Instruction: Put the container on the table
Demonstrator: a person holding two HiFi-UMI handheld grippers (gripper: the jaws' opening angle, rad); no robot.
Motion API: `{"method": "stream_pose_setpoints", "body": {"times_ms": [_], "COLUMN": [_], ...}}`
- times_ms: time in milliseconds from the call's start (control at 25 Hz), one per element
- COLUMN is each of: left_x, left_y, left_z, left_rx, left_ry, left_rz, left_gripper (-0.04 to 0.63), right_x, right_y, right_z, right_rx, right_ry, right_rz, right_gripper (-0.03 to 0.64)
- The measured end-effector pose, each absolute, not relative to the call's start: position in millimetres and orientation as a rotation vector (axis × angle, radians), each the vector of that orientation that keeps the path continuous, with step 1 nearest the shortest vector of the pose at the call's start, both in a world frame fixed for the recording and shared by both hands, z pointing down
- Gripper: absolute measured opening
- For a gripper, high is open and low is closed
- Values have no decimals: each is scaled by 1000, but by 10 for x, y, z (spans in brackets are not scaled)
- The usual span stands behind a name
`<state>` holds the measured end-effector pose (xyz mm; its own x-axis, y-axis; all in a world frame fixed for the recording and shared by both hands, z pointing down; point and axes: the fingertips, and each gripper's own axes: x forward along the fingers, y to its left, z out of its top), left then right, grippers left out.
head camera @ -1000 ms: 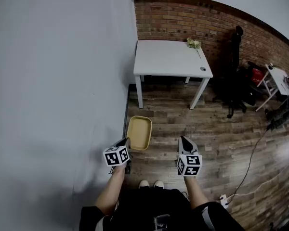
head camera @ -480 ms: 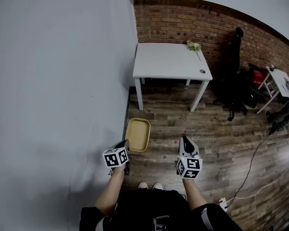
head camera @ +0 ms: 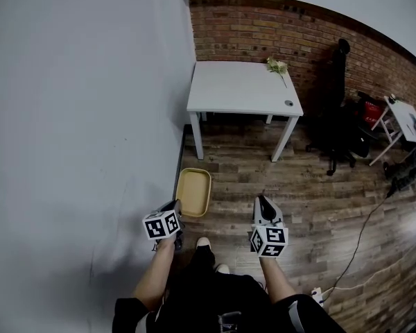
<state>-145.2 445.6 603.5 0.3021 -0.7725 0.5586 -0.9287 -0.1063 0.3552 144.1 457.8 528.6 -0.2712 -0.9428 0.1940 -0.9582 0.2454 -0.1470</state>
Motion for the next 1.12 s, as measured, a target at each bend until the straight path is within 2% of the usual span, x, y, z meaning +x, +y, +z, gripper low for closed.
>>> {"method": "stream_pose_setpoints", "body": {"times_ms": [480, 1120], "left_x": [-1354, -1577], "left_y": [3767, 2071], "left_z": [6169, 6101], "left_rx": [1917, 1950], "left_ry": [-1478, -1409], "left_rz": [294, 317], "left_gripper": [28, 28], "right_x": [1460, 1045], "right_y": [3988, 2364], "right_z": [5389, 5248], "right_rx": [1840, 1843], "right_ry": [-2418, -2399], "right_rz": [381, 394], "right_gripper": [26, 26]}}
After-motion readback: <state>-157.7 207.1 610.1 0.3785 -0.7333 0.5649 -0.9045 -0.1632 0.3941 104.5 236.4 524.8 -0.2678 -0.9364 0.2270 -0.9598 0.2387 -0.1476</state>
